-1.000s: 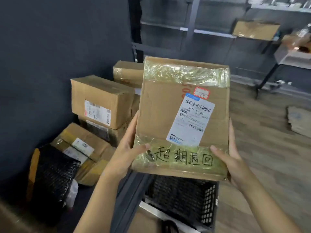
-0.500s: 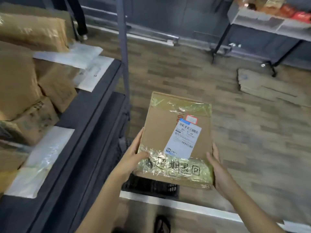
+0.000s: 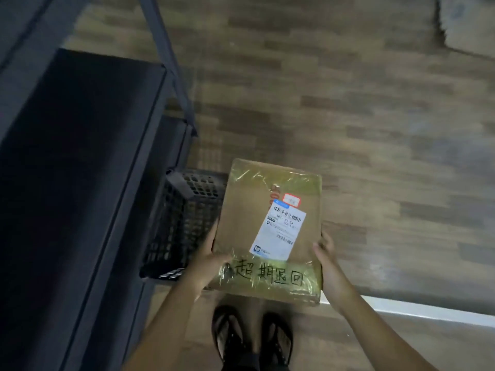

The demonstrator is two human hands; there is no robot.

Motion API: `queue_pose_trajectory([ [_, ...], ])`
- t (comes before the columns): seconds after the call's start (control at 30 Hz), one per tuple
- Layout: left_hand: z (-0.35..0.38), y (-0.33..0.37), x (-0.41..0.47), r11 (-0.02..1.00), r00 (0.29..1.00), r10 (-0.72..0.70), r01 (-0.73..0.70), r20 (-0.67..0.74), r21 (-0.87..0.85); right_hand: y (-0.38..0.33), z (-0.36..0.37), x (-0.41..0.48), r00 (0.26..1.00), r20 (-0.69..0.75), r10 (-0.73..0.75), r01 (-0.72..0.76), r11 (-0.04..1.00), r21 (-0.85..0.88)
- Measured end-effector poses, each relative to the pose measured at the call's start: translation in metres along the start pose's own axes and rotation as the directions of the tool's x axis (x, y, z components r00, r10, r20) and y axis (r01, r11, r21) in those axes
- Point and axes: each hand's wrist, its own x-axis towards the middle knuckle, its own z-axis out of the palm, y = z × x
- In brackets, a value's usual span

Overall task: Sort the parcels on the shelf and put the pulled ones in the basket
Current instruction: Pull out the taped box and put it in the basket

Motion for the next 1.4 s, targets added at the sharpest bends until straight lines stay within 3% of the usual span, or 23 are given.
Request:
queue_pose_trajectory([
  [0.13, 0.009, -0.052, 0.056, 0.995, 0.999, -0.023, 0.028, -0.049, 0.100, 0.040, 0.006, 0.052, 0.999, -0.034, 0.006, -0.008, 0.999, -0.041],
  [0.2, 0.014, -0.071, 0.079, 0.993, 0.997, -0.042, 0.049, -0.064, 0.109, 0.057, 0.003, 0.075, 0.995, -0.090, 0.053, -0.054, 0.998, -0.013],
  [0.3, 0.027, -0.092, 0.106, 0.992, 0.994, -0.070, 0.078, -0.078, 0.100, 0.091, -0.013, 0.109, 0.982, -0.138, 0.127, -0.143, 0.983, -0.112],
  [0.43, 0.035, -0.112, 0.139, 0.991, 0.990, -0.085, 0.096, -0.109, 0.096, 0.114, -0.011, 0.145, 0.959, -0.258, 0.114, -0.165, 0.969, -0.184],
  [0.9, 0.043, -0.171, 0.193, 0.983, 0.979, -0.155, 0.166, -0.129, 0.076, 0.197, -0.016, 0.222, 0.814, -0.334, 0.475, -0.509, 0.861, -0.016],
  [0.97, 0.043, -0.178, 0.200, 0.979, 0.979, -0.163, 0.176, -0.121, 0.107, 0.165, 0.002, 0.206, 0.807, -0.348, 0.477, -0.535, 0.840, -0.088],
  [1.13, 0.036, -0.196, 0.218, 0.956, 0.976, -0.207, 0.216, -0.066, 0.197, 0.172, 0.001, 0.214, 0.800, -0.335, 0.497, -0.553, 0.828, -0.092],
  [1.4, 0.041, -0.190, 0.210, 0.882, 0.971, -0.228, 0.239, -0.077, 0.407, 0.179, 0.009, 0.212, 0.825, -0.432, 0.365, -0.504, 0.820, -0.270],
])
